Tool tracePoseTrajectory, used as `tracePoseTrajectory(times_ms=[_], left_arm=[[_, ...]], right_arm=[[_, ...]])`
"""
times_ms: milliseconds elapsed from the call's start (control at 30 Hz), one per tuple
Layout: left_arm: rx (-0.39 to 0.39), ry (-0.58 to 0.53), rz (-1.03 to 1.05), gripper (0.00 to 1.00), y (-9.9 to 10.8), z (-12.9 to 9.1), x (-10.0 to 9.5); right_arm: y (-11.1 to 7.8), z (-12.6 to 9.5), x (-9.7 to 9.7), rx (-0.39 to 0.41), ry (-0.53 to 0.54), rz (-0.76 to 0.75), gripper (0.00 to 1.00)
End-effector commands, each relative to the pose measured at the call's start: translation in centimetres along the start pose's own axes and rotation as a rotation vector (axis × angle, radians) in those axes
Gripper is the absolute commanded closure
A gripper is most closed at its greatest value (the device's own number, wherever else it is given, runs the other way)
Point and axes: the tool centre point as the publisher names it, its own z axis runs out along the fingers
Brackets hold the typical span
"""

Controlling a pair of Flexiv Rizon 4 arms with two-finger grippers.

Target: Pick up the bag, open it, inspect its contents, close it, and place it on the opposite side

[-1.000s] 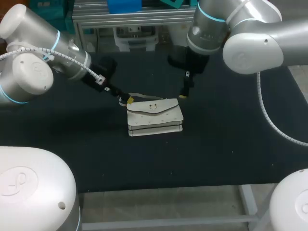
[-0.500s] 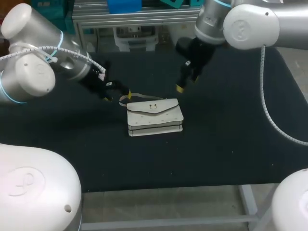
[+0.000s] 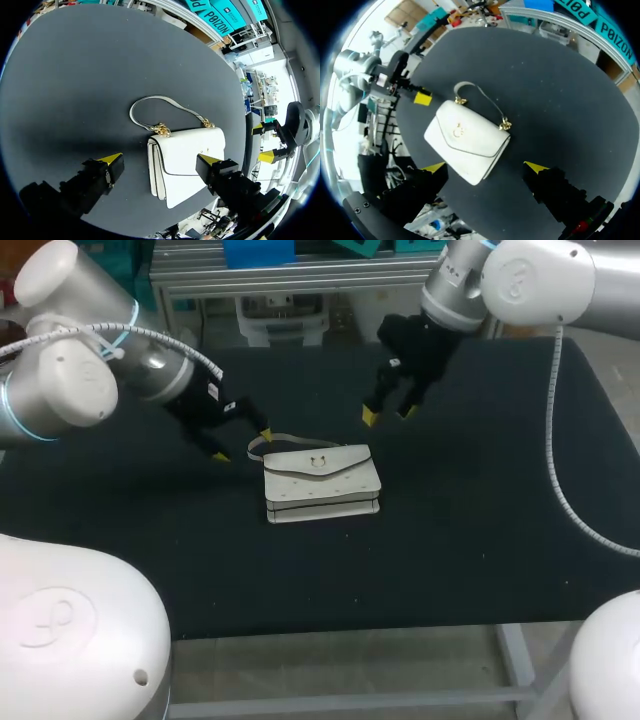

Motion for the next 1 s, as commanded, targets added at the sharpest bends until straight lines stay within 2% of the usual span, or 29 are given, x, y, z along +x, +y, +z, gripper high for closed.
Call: tracePoseTrajectory(times_ms=[33,133,200,333,500,600,800,1000], left_arm=[[-0.002,-0.001,-0.001,0.00,-0.1,0.1,0.0],[-0.002,-0.001,-0.001,0.00,-0.1,0.1,0.0],[0.000,0.007,-0.073,0.00,-0.2,0.3,0.2],[0.007,0.017,-0.249,0.00,0.6,0.9,0.3],[-0.013,0.087,-0.385,0.00,1.2,1.5,0.3],[-0.030,0.139,-0.398,0.00,1.1,2.0,0.5],[-0.035,0.238,-0.366,0.00,1.7,2.4,0.4],[-0.041,0.290,-0.362,0.00,2.0,2.8,0.4]], right_arm=[[0.0,-0.1,0.0,0.002,0.001,-0.001,0.00],[0.0,-0.1,0.0,0.002,0.001,-0.001,0.00],[0.1,0.4,0.1,-0.019,0.062,0.080,0.00],[-0.7,1.2,0.1,-0.022,0.043,0.261,0.00],[-2.0,1.5,0.3,-0.069,0.112,0.409,0.00],[-2.2,2.4,0.5,-0.078,0.151,0.488,0.00],[-2.2,4.1,1.1,-0.134,0.256,0.549,0.00],[-1.8,6.2,1.5,-0.170,0.308,0.588,0.00]])
